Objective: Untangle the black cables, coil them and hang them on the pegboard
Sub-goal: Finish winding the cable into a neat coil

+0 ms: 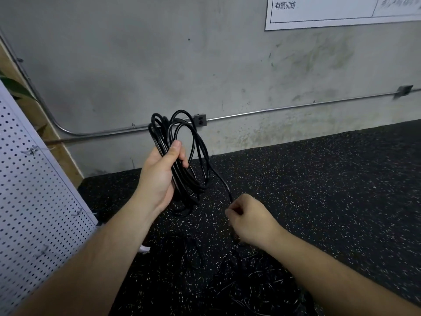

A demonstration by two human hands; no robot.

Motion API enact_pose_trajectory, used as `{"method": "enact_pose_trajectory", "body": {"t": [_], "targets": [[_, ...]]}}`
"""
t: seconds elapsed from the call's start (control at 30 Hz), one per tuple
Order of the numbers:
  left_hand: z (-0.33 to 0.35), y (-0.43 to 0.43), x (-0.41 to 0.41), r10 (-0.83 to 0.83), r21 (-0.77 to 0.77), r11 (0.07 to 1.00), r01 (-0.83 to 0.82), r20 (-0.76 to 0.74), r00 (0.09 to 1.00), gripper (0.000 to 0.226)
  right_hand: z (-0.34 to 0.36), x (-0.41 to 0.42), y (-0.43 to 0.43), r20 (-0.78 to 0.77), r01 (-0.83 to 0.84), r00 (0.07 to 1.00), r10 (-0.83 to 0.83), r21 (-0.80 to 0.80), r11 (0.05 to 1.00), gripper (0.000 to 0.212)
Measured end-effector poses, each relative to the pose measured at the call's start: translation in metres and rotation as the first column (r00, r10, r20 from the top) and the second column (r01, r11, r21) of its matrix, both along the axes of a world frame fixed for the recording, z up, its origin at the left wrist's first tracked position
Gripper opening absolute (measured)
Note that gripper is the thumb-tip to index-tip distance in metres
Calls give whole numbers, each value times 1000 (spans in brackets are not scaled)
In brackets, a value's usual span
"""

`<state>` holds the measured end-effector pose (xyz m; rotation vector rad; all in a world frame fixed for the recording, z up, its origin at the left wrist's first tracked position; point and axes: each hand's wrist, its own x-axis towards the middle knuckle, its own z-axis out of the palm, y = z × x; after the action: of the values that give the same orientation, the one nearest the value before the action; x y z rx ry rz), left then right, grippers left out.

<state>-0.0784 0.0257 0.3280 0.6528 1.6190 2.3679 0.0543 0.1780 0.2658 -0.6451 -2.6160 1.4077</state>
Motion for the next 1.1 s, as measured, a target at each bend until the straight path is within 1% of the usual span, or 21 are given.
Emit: {"method": "enact_pose_trajectory", "body": {"t": [0.03,0.1,0.2,0.23,0.33,0.37,0.4,0.43,0.47,0.53,0.6,0.67,0.73,0.8,0.87,0.93,0.97,1.0,1.03,1.07,1.1], "targets": [[-1,1,2,10,-25,1000,-11,-26,1000,11,6,4,-1,10,-54,999,53,128,990,18],[-2,5,6,24,-72,997,-29,-76,997,9,17,10,-4,50,-160,987,152,304,939,23],[-6,9,10,37,-141,988,-56,-133,990,7,31,20,-5,170,-298,955,244,527,796,18],[-7,11,11,33,-170,984,-60,-155,987,6,36,22,-4,170,-327,944,282,588,739,19],[-12,15,16,-9,-284,957,-58,-229,973,6,52,23,-2,62,-324,912,404,713,622,24],[-13,17,18,-31,-317,947,-52,-250,968,6,57,23,-2,13,-297,906,424,733,612,22],[-14,18,22,-59,-345,938,-37,-264,963,6,62,22,-1,-46,-258,904,426,735,627,19],[-15,20,27,-89,-369,929,-17,-267,960,9,65,21,-1,-108,-213,905,411,720,660,14],[-16,22,32,-122,-386,922,13,-259,958,14,68,20,1,-180,-155,907,380,698,699,16],[-21,25,38,-202,-387,916,107,-214,956,27,72,17,6,-277,-42,914,295,661,749,36],[-24,27,42,-265,-349,914,208,-123,956,35,77,14,12,-311,32,924,224,646,763,50],[-23,27,41,-312,-302,908,290,-27,950,34,81,13,18,-308,52,934,180,616,786,54],[-23,26,38,-337,-241,911,335,33,941,21,84,13,24,-329,50,930,165,558,828,49],[-21,25,32,-333,-166,925,341,75,940,17,84,13,36,-340,7,925,169,460,888,38],[-16,20,22,-308,-114,941,318,98,946,15,83,15,54,-289,-35,944,159,392,919,23],[-11,15,13,-276,-90,954,286,106,955,12,77,16,73,-230,-37,966,122,343,939,21],[-10,13,11,-257,-92,959,267,106,960,13,73,16,78,-220,-35,971,91,247,969,24],[-9,13,11,-243,-102,962,253,103,965,14,69,16,78,-232,-31,971,53,98,995,28],[-9,13,12,-237,-113,962,248,99,966,13,64,14,74,-257,-16,966,1,-56,998,31],[-10,15,16,-247,-114,960,257,100,964,13,59,11,68,-295,14,954,-62,-164,986,33],[-11,17,20,-268,-107,954,279,111,957,16,55,7,61,-333,53,935,-122,-210,976,34]]}}
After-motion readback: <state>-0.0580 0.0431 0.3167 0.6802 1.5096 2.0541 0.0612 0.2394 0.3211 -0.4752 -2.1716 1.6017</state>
